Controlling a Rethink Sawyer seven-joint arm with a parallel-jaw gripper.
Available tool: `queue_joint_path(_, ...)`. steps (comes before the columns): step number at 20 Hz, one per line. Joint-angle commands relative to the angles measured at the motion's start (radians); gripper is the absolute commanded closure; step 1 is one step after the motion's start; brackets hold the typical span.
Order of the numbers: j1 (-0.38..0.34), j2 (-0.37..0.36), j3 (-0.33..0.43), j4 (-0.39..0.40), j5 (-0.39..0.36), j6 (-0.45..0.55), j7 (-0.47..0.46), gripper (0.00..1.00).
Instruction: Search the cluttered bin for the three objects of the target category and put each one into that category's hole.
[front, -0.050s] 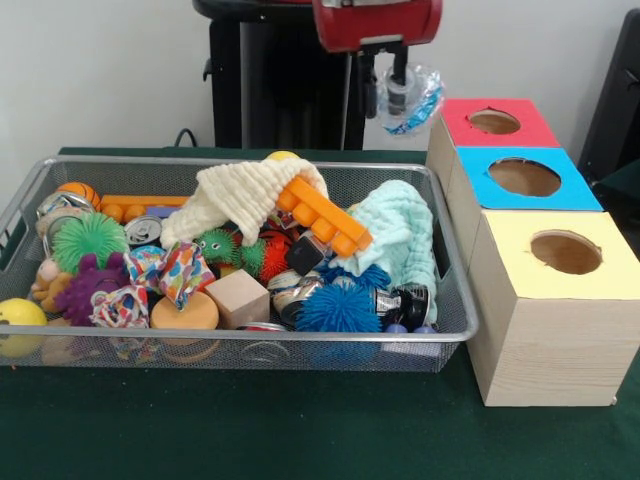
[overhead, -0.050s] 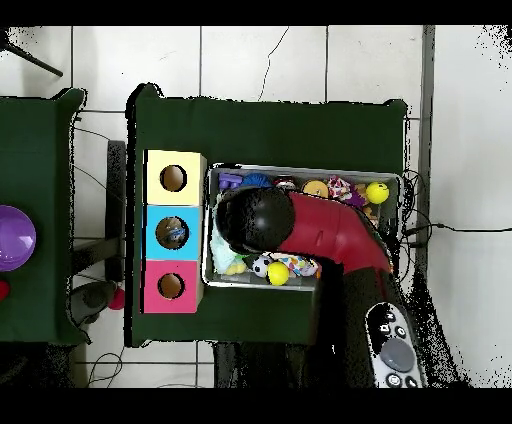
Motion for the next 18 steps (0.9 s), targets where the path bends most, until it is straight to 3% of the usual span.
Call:
queue_joint_path(1,0.046,0.007,-0.051,0.088,0.055,-0.013,0.321,1.0)
queue_joint_path(11,0.096,0.035,-0.071,0.147,0.078,-0.129,0.35,1.0)
queue_joint_path(18,0.132,0.055,-0.08,0.206,0.132,-0.242,0.384,1.0)
